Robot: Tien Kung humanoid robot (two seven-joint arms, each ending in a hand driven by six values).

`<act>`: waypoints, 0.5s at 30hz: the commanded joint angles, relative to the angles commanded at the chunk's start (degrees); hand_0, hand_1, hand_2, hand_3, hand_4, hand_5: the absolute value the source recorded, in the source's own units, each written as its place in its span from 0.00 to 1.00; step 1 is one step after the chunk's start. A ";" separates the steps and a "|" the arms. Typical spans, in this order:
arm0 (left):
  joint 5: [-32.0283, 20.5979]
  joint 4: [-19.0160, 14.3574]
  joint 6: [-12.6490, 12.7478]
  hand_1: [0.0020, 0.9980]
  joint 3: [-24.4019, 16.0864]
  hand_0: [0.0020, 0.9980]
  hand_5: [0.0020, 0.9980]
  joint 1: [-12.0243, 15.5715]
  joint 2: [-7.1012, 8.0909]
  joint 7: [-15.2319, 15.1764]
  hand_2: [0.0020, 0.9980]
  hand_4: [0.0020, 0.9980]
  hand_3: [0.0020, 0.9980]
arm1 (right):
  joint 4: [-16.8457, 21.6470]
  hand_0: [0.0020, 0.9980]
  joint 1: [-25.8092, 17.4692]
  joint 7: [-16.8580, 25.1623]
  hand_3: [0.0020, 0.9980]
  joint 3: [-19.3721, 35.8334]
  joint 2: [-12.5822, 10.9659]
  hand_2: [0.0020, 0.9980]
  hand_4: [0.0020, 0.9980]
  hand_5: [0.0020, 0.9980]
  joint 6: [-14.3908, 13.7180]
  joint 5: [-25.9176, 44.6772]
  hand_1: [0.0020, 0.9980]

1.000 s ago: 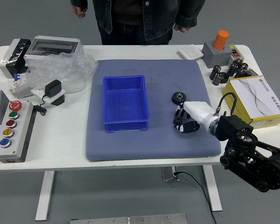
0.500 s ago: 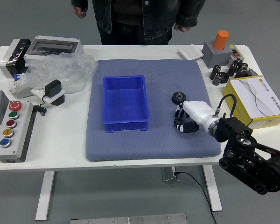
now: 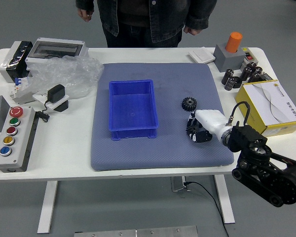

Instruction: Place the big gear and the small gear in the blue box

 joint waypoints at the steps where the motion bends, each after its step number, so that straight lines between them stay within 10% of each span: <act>1: 0.03 0.00 -0.01 0.68 -0.02 0.73 0.02 0.01 -0.01 0.01 0.69 0.44 0.70 | 0.01 0.61 -0.02 0.06 0.54 -0.01 0.01 0.54 0.63 0.17 -0.30 -0.06 0.49; 15: 0.22 0.00 -0.06 0.68 -0.10 0.73 0.02 0.04 0.01 -0.01 0.69 0.44 0.69 | 0.11 0.57 -0.22 0.89 0.49 0.35 -0.24 0.49 0.58 0.13 -2.25 -0.18 0.47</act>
